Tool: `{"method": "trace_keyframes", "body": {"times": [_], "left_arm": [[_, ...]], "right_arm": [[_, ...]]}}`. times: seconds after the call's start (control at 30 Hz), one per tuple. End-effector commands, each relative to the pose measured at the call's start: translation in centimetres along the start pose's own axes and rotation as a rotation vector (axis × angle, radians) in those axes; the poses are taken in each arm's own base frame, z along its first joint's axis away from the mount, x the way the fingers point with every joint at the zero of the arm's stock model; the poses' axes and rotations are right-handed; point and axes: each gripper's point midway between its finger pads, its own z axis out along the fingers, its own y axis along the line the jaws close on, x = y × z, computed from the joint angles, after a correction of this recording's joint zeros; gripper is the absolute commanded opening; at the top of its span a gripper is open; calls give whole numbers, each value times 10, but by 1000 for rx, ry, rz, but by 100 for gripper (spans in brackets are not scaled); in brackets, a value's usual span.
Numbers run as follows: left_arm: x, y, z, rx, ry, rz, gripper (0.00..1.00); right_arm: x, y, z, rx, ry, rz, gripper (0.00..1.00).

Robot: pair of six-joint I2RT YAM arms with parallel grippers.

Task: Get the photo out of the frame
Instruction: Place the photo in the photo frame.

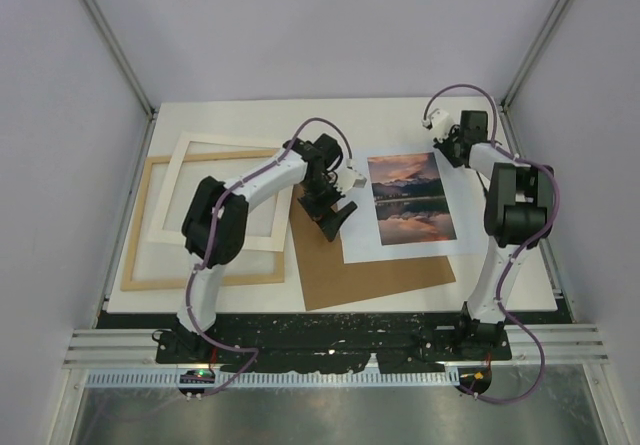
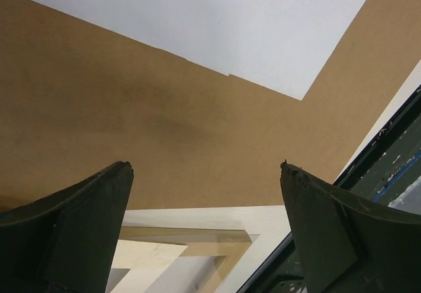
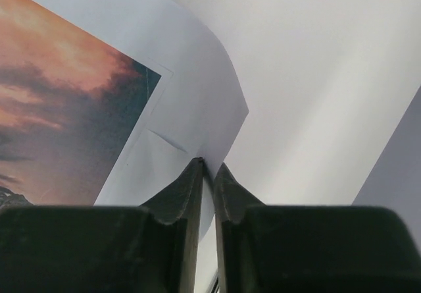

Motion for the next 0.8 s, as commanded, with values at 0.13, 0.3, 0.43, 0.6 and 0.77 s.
{"method": "trace_keyframes", "body": {"times": [0.13, 0.3, 0.43, 0.6, 0.77], "left_arm": [[-4, -12, -25, -41, -69, 92, 100], [12, -26, -26, -76, -42, 206, 100], [27, -46, -27, -102, -26, 359, 100], [48, -73, -17, -111, 19, 545, 100], [55, -84, -21, -89, 7, 562, 100]], "right_arm": [[-26, -32, -39, 121, -69, 3, 73], [-46, -39, -68, 133, -116, 90, 88], [-58, -30, -117, 134, -192, 142, 92], [-62, 9, -189, 64, -305, 191, 92], [-53, 70, -243, -118, -363, 244, 94]]}}
